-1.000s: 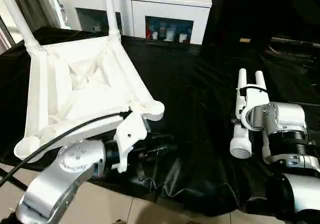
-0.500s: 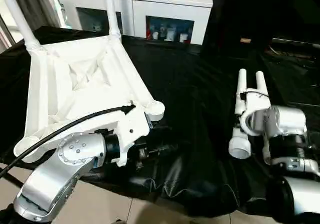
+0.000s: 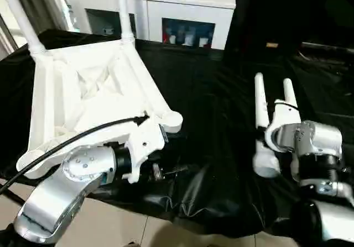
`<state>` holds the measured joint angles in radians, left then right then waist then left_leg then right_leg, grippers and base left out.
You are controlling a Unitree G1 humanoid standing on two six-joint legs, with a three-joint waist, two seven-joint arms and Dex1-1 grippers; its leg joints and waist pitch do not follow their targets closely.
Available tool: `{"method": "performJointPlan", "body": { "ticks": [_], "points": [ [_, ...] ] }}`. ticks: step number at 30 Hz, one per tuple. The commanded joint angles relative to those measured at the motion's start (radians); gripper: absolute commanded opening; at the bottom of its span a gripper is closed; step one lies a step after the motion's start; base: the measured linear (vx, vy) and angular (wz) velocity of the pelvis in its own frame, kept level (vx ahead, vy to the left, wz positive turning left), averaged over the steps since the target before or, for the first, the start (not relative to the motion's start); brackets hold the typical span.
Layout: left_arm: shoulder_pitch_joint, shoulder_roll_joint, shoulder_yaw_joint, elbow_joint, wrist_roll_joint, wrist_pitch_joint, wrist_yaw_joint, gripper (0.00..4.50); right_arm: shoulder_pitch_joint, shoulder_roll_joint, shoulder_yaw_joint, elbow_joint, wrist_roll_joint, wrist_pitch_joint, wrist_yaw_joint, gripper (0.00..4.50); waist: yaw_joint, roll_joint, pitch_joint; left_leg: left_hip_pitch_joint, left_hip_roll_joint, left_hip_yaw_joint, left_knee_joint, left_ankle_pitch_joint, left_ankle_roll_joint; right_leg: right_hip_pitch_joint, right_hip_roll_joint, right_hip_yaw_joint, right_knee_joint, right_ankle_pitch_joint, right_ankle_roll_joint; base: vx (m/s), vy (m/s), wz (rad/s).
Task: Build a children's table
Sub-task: Pick table leg
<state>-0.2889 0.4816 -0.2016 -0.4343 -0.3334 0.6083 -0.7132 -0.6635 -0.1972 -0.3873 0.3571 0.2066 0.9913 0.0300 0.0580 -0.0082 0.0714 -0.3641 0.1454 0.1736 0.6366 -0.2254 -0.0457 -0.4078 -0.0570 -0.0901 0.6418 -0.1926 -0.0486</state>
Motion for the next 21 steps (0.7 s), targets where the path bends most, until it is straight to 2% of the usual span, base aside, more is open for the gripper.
{"method": "performJointPlan", "body": {
  "ticks": [1, 2, 3, 4, 5, 6, 7, 8, 9, 10, 11, 14, 15, 17, 20, 21],
  "points": [
    [-0.04, -0.047, 0.075, 0.059, -0.019, 0.019, 0.084, 4.14, -0.004, -0.02, 0.046, -0.111, 0.025, -0.067, 0.072, 1.83, 0.002, 0.004, -0.075, 0.003, 0.07, -0.028, -0.076, -0.074, -0.017, 0.069, -0.092, 0.073, -0.089, -0.199, -0.13, 0.0, 0.0, 0.0],
    [-0.062, -0.086, 0.107, 0.085, -0.041, 0.018, 0.117, 4.35, 0.005, -0.023, 0.066, -0.146, 0.037, -0.065, 0.108, 1.83, 0.004, 0.005, -0.073, -0.004, 0.064, -0.027, -0.072, -0.057, 0.004, 0.075, -0.092, 0.072, -0.095, -0.212, -0.128, 0.0, 0.0, 0.0],
    [-0.092, -0.131, 0.141, 0.114, -0.066, 0.026, 0.159, 4.44, 0.014, -0.018, 0.07, -0.187, 0.069, -0.056, 0.152, 1.83, 0.006, 0.005, -0.074, -0.002, 0.066, -0.027, -0.072, -0.054, 0.009, 0.074, -0.094, 0.072, -0.095, -0.218, -0.128, 0.0, 0.0, 0.0],
    [-0.12, -0.171, 0.172, 0.137, -0.101, 0.042, 0.192, 4.48, 0.023, -0.005, 0.064, -0.225, 0.116, -0.045, 0.202, 1.83, 0.009, 0.011, -0.076, -0.001, 0.067, -0.028, -0.071, -0.052, 0.02, 0.073, -0.094, 0.07, -0.095, -0.225, -0.131, 0.0, 0.0, 0.0],
    [-0.125, -0.18, 0.178, 0.14, -0.109, 0.045, 0.198, 4.49, 0.025, -0.003, 0.063, -0.232, 0.125, -0.042, 0.212, 1.83, 0.008, 0.009, -0.075, -0.003, 0.068, -0.028, -0.072, -0.051, 0.026, 0.074, -0.094, 0.069, -0.098, -0.225, -0.131, 0.0, 0.0, 0.0],
    [-0.146, -0.213, 0.203, 0.155, -0.144, 0.059, 0.222, 4.5, 0.033, 0.007, 0.057, -0.261, 0.165, -0.032, 0.252, 1.83, 0.007, 0.006, -0.075, -0.008, 0.068, -0.029, -0.072, -0.053, 0.034, 0.075, -0.092, 0.066, -0.096, -0.221, -0.132, 0.0, 0.0, 0.0],
    [-0.173, -0.254, 0.235, 0.172, -0.193, 0.077, 0.254, 4.5, 0.046, 0.013, 0.06, -0.293, 0.202, -0.025, 0.3, 1.83, 0.01, 0.007, -0.078, -0.004, 0.07, -0.029, -0.071, -0.059, 0.037, 0.074, -0.095, 0.067, -0.097, -0.22, -0.136, 0.0, 0.0, 0.0],
    [-0.21, -0.307, 0.273, 0.195, -0.276, 0.101, 0.287, 4.5, 0.068, 0.022, 0.063, -0.334, 0.254, -0.022, 0.358, 1.83, 0.013, 0.003, -0.079, -0.003, 0.073, -0.03, -0.071, -0.052, 0.047, 0.072, -0.095, 0.066, -0.098, -0.212, -0.143, 0.0, 0.0, 0.0],
    [-0.246, -0.351, 0.306, 0.219, -0.352, 0.121, 0.317, 4.5, 0.087, 0.029, 0.066, -0.369, 0.299, -0.026, 0.412, 1.83, 0.02, 0.004, -0.082, -0.006, 0.067, -0.025, -0.064, -0.044, 0.053, 0.075, -0.098, 0.064, -0.097, -0.202, -0.158, 0.0, 0.0, 0.0],
    [-0.277, -0.389, 0.334, 0.239, -0.402, 0.14, 0.336, 4.5, 0.106, 0.033, 0.073, -0.399, 0.336, -0.038, 0.454, 1.82, 0.023, 0.005, -0.082, -0.002, 0.071, -0.026, -0.065, -0.049, 0.061, 0.071, -0.099, 0.064, -0.101, -0.199, -0.165, 0.0, 0.0, 0.0],
    [-0.302, -0.419, 0.358, 0.255, -0.438, 0.159, 0.35, 4.5, 0.119, 0.033, 0.082, -0.421, 0.359, -0.045, 0.482, 1.82, 0.029, 0.006, -0.084, -0.003, 0.076, -0.031, -0.067, -0.032, 0.072, 0.073, -0.099, 0.061, -0.096, -0.177, -0.176, 0.0, 0.0, 0.0],
    [-0.353, -0.46, 0.394, 0.293, -0.477, 0.179, 0.37, 4.5, 0.134, 0.035, 0.099, -0.464, 0.398, -0.05, 0.53, 1.82, 0.036, 0.001, -0.082, -0.004, 0.08, -0.033, -0.07, -0.013, 0.081, 0.071, -0.099, 0.06, -0.094, -0.167, -0.164, 0.0, 0.0, 0.0],
    [-0.371, -0.471, 0.406, 0.309, -0.488, 0.185, 0.382, 4.5, 0.138, 0.034, 0.106, -0.481, 0.409, -0.055, 0.551, 1.82, 0.038, 0.002, -0.082, -0.002, 0.077, -0.029, -0.07, -0.017, 0.081, 0.069, -0.097, 0.06, -0.1, -0.188, -0.149, 0.0, 0.0, 0.0],
    [-0.394, -0.48, 0.416, 0.33, -0.484, 0.196, 0.397, 4.5, 0.144, 0.032, 0.116, -0.504, 0.421, -0.058, 0.575, 1.82, 0.041, 0.001, -0.082, -0.004, 0.076, -0.032, -0.071, -0.013, 0.079, 0.072, -0.098, 0.059, -0.102, -0.205, -0.127, 0.0, 0.0, 0.0],
    [-0.413, -0.476, 0.408, 0.359, -0.484, 0.221, 0.425, 4.5, 0.163, 0.023, 0.135, -0.544, 0.456, -0.061, 0.618, 1.82, 0.043, 0.001, -0.081, -0.005, 0.077, -0.033, -0.072, -0.003, 0.074, 0.071, -0.099, 0.06, -0.103, -0.211, -0.11, 0.0, 0.0, 0.0],
    [-0.415, -0.475, 0.405, 0.364, -0.484, 0.225, 0.432, 4.5, 0.168, 0.019, 0.142, -0.553, 0.464, -0.065, 0.628, 1.82, 0.046, 0.004, -0.082, -0.005, 0.077, -0.033, -0.071, 0.0, 0.073, 0.07, -0.099, 0.059, -0.103, -0.212, -0.105, 0.0, 0.0, 0.0]
  ]
}}
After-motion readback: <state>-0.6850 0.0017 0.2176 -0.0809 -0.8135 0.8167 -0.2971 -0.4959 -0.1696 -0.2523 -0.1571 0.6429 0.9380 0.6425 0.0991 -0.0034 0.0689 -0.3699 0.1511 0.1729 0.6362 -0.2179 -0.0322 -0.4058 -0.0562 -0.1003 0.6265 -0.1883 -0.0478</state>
